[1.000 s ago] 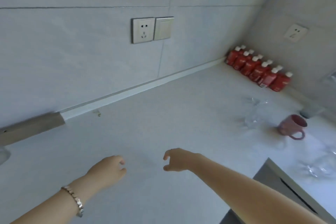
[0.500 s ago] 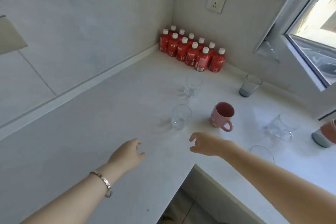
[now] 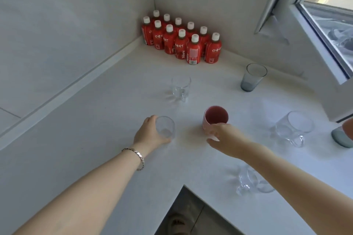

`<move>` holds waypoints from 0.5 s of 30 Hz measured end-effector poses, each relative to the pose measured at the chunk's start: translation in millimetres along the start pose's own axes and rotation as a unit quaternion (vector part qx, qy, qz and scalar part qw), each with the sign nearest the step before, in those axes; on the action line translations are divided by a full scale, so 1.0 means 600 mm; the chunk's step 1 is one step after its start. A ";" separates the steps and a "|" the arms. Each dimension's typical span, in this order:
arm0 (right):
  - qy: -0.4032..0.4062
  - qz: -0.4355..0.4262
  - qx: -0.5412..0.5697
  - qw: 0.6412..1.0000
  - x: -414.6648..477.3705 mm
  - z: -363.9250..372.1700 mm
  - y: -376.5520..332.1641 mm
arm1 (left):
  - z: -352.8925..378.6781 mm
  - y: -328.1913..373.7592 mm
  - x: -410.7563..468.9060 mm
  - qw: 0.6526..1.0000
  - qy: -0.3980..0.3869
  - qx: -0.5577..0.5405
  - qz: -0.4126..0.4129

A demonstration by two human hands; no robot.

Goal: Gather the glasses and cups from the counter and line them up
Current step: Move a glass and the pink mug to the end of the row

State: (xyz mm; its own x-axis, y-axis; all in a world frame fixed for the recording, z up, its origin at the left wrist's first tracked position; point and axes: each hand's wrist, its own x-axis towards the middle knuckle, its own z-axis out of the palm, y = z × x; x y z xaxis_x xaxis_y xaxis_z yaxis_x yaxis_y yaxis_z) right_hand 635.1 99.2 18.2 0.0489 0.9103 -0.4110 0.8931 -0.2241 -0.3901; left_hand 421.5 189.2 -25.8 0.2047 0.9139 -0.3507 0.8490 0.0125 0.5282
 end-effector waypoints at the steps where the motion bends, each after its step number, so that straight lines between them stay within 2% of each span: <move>1: 0.042 -0.009 0.009 0.999 0.006 -0.007 0.002 | 0.000 -0.003 -0.009 1.000 0.009 -0.004 -0.001; 3: 0.115 -0.010 0.007 0.993 0.024 -0.024 0.007 | -0.002 -0.009 -0.031 1.000 0.023 -0.008 -0.004; 4: 0.125 -0.003 -0.012 0.992 0.035 -0.029 0.011 | -0.005 -0.014 -0.043 1.000 0.028 -0.005 -0.006; 6: 0.091 0.030 -0.043 0.995 0.059 -0.027 0.021 | -0.015 -0.025 -0.069 0.999 0.039 0.005 -0.010; 9: 0.029 0.058 -0.032 0.997 0.090 -0.004 0.008 | -0.042 -0.063 -0.101 0.998 0.056 0.007 -0.021; 15: 0.068 0.086 -0.053 0.993 0.080 0.001 0.016 | -0.079 -0.088 -0.137 0.995 0.074 -0.052 -0.039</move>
State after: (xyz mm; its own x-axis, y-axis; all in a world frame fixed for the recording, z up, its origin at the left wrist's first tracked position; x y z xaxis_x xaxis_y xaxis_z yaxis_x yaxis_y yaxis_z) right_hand 645.6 140.7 -5.6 0.2585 0.9015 -0.3472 0.9081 -0.3494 -0.2310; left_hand 336.7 132.8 11.4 0.0601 0.9582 -0.2798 0.8029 0.1202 0.5838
